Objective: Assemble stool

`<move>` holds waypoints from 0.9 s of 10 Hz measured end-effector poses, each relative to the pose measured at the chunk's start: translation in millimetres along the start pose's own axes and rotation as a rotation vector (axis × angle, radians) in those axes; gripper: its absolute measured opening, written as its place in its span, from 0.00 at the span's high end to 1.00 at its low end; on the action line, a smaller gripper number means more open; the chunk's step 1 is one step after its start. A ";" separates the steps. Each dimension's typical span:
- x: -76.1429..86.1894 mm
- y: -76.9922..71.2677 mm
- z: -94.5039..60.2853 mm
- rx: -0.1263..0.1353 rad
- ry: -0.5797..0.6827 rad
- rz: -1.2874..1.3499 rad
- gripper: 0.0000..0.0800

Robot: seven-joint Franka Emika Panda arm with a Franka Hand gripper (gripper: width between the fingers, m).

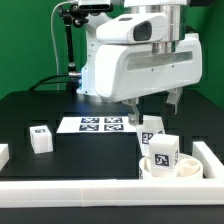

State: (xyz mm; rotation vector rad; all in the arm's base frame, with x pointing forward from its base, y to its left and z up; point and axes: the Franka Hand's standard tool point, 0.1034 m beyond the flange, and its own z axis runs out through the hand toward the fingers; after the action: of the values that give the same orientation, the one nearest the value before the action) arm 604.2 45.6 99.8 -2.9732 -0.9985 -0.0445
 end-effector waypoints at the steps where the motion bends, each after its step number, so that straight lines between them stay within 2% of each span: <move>1: -0.1 0.2 0.0 0.000 0.000 0.000 0.19; 5: -2.9 1.3 1.8 0.002 -0.003 0.005 0.19; 7: -5.1 -5.7 7.4 -0.002 0.002 -0.003 0.19; 9: -10.2 -5.5 14.2 -0.006 0.001 -0.001 0.19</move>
Offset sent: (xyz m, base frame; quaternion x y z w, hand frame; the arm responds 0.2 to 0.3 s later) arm 0.0000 0.0000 0.0000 0.0000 0.0000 0.0000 1.0000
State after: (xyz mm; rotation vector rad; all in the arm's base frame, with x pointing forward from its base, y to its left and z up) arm 593.1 44.0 85.3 -2.9776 -1.0015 -0.0482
